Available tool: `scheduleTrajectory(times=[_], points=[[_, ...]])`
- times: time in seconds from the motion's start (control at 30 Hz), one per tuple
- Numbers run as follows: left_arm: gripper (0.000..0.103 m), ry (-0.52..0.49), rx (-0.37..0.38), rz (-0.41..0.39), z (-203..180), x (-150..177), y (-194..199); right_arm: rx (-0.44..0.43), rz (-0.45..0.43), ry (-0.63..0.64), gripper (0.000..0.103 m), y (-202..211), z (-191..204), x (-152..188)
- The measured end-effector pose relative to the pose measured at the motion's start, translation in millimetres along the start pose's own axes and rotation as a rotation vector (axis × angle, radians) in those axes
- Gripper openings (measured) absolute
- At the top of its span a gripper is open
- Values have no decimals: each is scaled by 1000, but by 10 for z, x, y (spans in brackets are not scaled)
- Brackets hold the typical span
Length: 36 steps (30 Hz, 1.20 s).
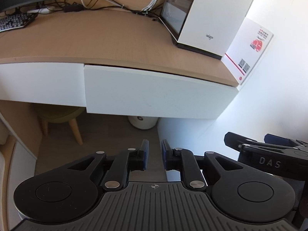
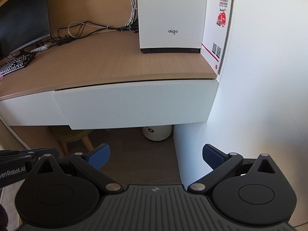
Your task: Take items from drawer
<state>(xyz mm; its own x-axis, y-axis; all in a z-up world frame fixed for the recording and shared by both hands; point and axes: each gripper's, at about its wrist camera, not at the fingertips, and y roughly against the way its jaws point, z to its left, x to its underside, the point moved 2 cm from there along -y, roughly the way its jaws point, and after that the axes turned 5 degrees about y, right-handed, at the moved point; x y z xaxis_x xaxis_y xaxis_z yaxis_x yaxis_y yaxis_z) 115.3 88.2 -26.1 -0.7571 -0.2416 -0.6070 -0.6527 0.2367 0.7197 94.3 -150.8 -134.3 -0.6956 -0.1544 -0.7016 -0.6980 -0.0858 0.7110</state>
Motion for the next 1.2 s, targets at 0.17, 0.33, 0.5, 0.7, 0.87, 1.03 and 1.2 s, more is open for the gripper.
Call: scheduleTrajectory(times=[0.17, 0.33, 0.5, 0.7, 0.87, 1.03, 1.2], points=[[16, 84, 92, 53, 210, -103, -152, 13, -14, 2, 102, -67, 112, -134], [16, 122, 62, -28, 384, -261, -208, 27, -7, -3, 102, -230, 103, -295], [16, 96, -23, -122, 614, -542, -311, 20, -16, 29, 102, -454, 94, -514], [16, 221, -185, -148, 1062, -1004, -578, -19, -22, 74, 102, -886, 45, -751], [16, 244, -177, -163, 1264, -1288, -810, -59, 10, 64, 102, -1252, 41, -875], [17, 260, -165, -129, 1308, -1383, -1002, -89, 36, 127, 102, -1466, 149, -931], [17, 256, -158, -118, 1300, -1381, -1092, -89, 48, 128, 102, -1570, 160, -973]])
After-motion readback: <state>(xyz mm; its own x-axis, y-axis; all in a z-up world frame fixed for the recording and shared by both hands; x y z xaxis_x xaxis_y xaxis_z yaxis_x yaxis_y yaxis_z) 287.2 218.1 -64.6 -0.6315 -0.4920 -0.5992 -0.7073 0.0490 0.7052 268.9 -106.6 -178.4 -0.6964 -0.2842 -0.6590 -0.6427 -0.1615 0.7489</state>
